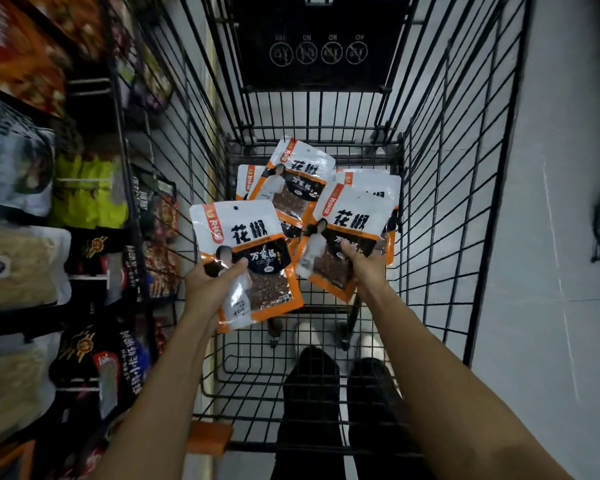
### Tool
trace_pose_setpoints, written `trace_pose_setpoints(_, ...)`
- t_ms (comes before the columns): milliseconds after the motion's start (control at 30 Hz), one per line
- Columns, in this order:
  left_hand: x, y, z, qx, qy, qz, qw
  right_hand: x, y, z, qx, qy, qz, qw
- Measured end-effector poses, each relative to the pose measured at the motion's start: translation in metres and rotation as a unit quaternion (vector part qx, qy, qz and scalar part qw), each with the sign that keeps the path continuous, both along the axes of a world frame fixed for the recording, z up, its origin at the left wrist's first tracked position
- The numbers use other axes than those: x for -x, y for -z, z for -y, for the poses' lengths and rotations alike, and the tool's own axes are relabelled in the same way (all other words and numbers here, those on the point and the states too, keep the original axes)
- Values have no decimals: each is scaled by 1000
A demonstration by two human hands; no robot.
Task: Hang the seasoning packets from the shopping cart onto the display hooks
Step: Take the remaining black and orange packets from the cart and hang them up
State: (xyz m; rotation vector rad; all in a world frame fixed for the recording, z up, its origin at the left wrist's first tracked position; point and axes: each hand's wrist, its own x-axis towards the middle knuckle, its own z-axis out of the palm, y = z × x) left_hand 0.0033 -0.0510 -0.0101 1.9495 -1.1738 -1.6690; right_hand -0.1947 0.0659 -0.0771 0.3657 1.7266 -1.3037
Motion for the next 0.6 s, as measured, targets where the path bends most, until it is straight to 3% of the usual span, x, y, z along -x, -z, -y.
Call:
trace_pose_setpoints(167, -3, -63, -14, 38, -38, -54, 997, 8, -69, -4, 62, -57, -18, 996)
trace_pose_setpoints(300, -15, -123, -38, 143, -72, -88, 983, 13, -128, -12, 112, -140, -34, 983)
trace_pose_setpoints(433, -35, -184, -80, 240, -140, -130, 952, 7, -190, -23, 164, -258, -124, 944)
trace_pose_setpoints(600, -80, -250, -150, 318, -225, -101, 915, -25, -264, -38, 254, -351, -143, 890)
